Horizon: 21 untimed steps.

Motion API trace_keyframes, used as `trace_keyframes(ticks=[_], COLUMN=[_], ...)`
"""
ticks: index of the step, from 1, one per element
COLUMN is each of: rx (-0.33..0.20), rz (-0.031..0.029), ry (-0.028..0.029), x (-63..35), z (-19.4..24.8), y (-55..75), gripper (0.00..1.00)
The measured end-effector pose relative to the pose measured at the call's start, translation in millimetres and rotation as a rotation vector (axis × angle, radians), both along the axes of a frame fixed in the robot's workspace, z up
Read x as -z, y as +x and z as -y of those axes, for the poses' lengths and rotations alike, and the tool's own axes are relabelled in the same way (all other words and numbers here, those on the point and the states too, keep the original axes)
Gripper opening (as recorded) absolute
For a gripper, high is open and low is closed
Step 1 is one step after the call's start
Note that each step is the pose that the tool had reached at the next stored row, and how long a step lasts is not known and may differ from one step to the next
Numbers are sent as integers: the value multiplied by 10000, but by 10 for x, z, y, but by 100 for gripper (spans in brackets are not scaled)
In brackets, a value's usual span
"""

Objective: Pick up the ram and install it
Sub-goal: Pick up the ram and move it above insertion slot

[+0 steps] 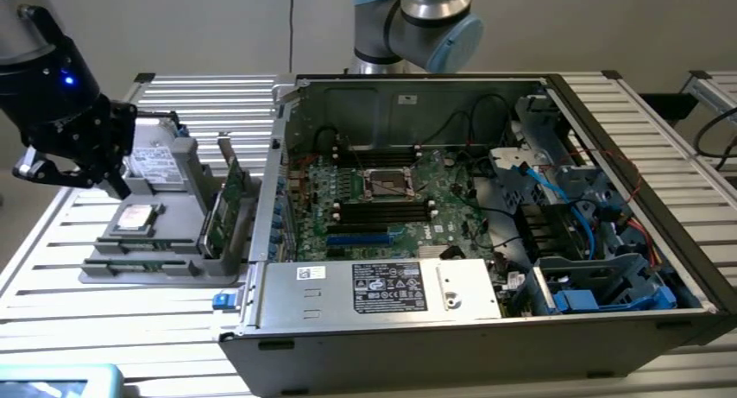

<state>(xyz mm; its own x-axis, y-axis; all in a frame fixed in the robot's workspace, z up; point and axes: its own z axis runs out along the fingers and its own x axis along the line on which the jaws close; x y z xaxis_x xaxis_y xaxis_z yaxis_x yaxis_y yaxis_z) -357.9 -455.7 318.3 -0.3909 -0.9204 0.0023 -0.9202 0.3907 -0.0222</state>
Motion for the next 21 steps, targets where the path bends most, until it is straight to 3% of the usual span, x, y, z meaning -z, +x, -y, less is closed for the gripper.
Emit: trace_keyframes(ticks=[5,15,21], rx=[-915,-2512,-2539], rz=[0,-10,-17], ry=[67,70,67], x=[1,2,4], z=[-1,0,0], y=[0,0,0], gripper=[11,11,11])
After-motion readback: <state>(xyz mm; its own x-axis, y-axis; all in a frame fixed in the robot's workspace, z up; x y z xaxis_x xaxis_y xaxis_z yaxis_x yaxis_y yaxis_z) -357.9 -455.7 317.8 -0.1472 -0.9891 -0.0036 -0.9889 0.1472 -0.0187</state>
